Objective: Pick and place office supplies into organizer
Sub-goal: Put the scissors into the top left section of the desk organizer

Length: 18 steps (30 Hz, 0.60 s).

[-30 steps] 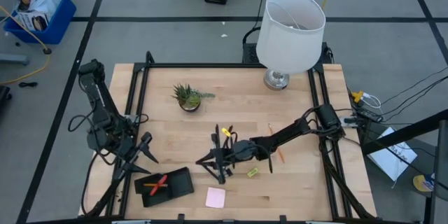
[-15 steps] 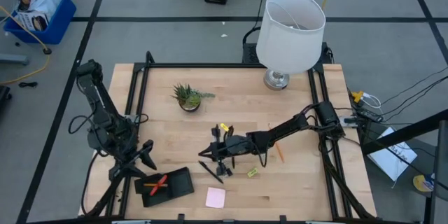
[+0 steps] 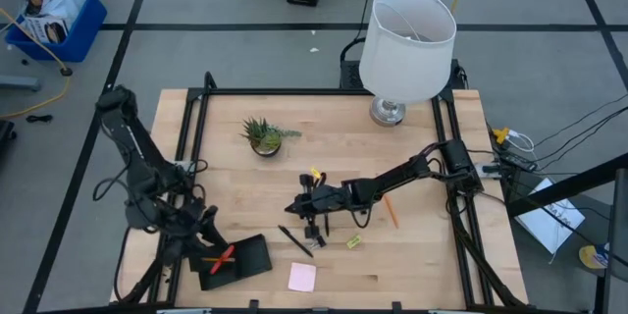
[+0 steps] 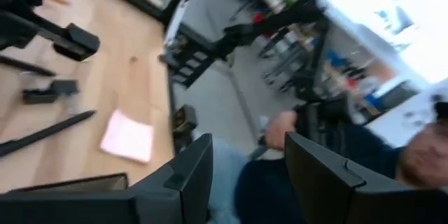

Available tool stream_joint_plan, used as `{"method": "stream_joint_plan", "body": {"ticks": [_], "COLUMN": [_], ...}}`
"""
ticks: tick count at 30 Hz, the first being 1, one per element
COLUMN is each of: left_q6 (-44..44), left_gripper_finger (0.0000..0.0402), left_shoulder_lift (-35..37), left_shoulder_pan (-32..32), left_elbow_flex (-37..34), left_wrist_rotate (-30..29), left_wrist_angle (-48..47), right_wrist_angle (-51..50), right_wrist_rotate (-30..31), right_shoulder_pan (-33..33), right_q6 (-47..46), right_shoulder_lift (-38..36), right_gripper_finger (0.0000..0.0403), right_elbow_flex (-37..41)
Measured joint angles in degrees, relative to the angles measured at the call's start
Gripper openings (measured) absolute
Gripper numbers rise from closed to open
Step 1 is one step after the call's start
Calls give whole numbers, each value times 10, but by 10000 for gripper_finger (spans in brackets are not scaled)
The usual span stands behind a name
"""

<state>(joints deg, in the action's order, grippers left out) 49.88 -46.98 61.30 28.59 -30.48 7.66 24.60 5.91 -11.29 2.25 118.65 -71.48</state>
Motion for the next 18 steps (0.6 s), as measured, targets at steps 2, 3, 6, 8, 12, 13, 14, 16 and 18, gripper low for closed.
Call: {"method": "stream_joint_plan", "body": {"ticks": [2, 3, 6, 8, 12, 13, 14, 16, 18], "left_q6": [-4, -12, -59, -67, -11, 18, 43, 67, 56], "left_gripper_finger": [180, 179, 179, 179, 179, 179, 179, 179, 179], "left_shoulder_lift": [-12, -15, -17, -9, 7, 9, 10, 10, 10], "left_shoulder_pan": [-9, -12, -9, -1, 12, 13, 14, 20, 27], "left_elbow_flex": [37, 54, 93, 104, 104, 103, 102, 102, 102], "left_wrist_rotate": [-2, -5, -21, -49, -112, -114, -115, -121, -144], "left_wrist_angle": [-42, -58, -98, -136, -237, -269, -297, -329, -331], "right_wrist_angle": [-1, 1, 30, 88, 187, 199, 208, 225, 226], "right_wrist_rotate": [0, -2, -56, -104, -164, -164, -162, -149, -133], "right_shoulder_pan": [0, 0, -7, -16, -32, -36, -39, -46, -50], "right_q6": [-1, -1, 34, 45, 29, 29, 30, 36, 44], "right_shoulder_lift": [0, 0, 0, 0, -1, -1, -1, 0, 0], "right_gripper_finger": [1, 1, 3, 3, 1, 1, 1, 1, 1], "right_elbow_flex": [0, 0, 0, 1, 0, 0, 0, 0, -3]}}
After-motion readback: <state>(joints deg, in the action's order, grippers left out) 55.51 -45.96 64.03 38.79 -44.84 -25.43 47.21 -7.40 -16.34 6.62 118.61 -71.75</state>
